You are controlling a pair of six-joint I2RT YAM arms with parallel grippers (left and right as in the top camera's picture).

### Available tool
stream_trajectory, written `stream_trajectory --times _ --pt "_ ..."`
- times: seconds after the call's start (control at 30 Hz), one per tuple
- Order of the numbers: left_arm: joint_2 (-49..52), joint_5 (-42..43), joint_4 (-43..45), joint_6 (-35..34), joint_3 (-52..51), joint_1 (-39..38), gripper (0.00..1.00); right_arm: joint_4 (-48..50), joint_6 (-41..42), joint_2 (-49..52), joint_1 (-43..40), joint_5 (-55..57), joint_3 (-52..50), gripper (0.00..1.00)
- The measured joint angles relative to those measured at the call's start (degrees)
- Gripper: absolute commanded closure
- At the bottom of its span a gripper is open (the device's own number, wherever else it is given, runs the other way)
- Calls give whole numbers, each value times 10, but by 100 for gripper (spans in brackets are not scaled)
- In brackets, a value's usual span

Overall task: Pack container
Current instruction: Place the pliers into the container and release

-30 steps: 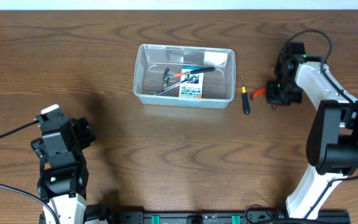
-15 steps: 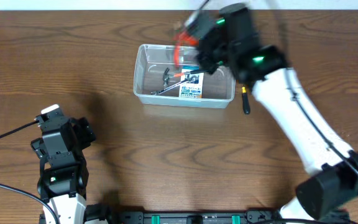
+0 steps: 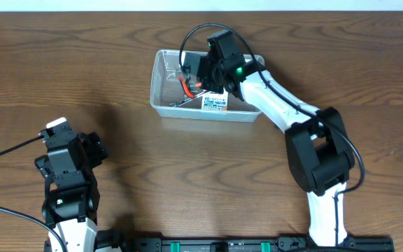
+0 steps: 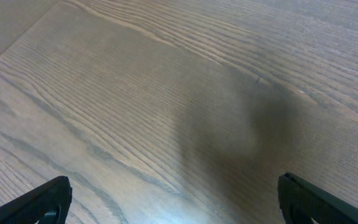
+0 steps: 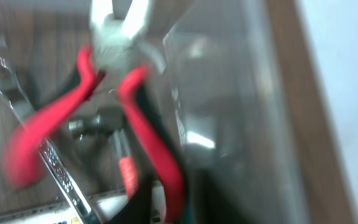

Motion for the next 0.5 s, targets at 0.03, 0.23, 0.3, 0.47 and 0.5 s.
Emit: stream_trajectory --times 0.03,0.23,0.3,0.47,0.5 --pt "0 0 0 0 0 0 2 0 3 4 -1 0 -2 16" --pt "0 0 0 0 0 0 2 3 94 -21 9 25 -2 1" --pt "0 0 0 0 0 0 2 -3 149 -49 10 42 -2 1" --pt "0 0 0 0 0 0 2 -66 277 -173 -15 76 5 1" --pt "0 0 0 0 0 0 2 -90 298 -199 -28 78 10 1"
